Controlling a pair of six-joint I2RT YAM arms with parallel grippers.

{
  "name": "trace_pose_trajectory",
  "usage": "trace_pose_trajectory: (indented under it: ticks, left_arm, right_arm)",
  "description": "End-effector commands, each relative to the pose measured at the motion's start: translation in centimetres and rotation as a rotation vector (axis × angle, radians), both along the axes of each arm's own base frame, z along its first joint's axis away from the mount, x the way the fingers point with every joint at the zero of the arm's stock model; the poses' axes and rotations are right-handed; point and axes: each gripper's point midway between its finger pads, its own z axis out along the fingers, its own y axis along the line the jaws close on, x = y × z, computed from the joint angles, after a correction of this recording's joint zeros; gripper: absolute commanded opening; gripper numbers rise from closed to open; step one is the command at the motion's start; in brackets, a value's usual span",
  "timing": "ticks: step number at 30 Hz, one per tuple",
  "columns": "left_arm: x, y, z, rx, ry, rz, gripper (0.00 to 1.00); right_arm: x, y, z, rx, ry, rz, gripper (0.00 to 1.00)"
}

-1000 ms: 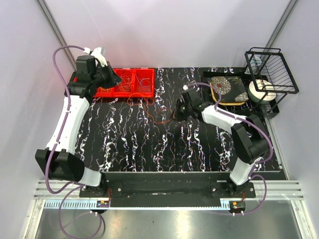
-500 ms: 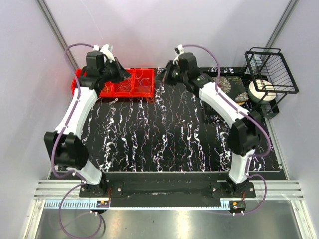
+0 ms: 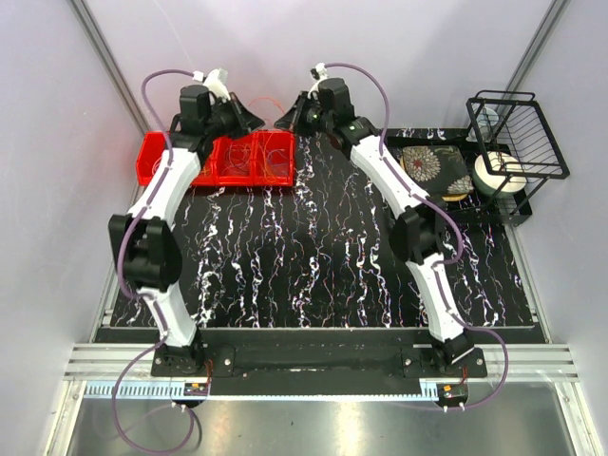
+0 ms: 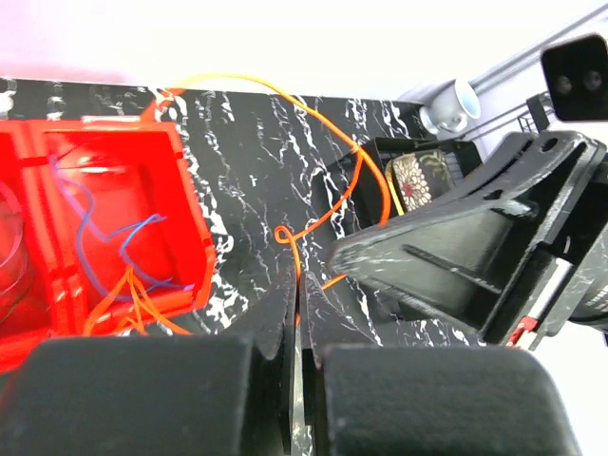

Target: Untangle the cables

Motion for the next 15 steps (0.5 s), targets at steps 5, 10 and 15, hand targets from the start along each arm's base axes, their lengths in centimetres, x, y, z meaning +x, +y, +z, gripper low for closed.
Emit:
trace_pose_trajectory:
  ticks: [5, 10, 15]
  left_arm:
    - [3.9, -2.2, 2.9, -0.085, -0.125, -0.107, 0.00]
    - [5.7, -2.6, 1.0, -0.088, -0.100, -0.116, 0.00]
    - [6.5, -2.8, -1.6, -0.086, -0.068, -0.121, 0.00]
  right_arm:
    - [2.7, 0.4, 0.5, 0.050, -0.068, 0.009, 0.00]
    - [4.7, 0.0, -1.9, 0.062, -0.063, -0.051, 0.00]
    - [5.9, -0.1, -3.2, 0.077, -0.062, -0.056, 0.00]
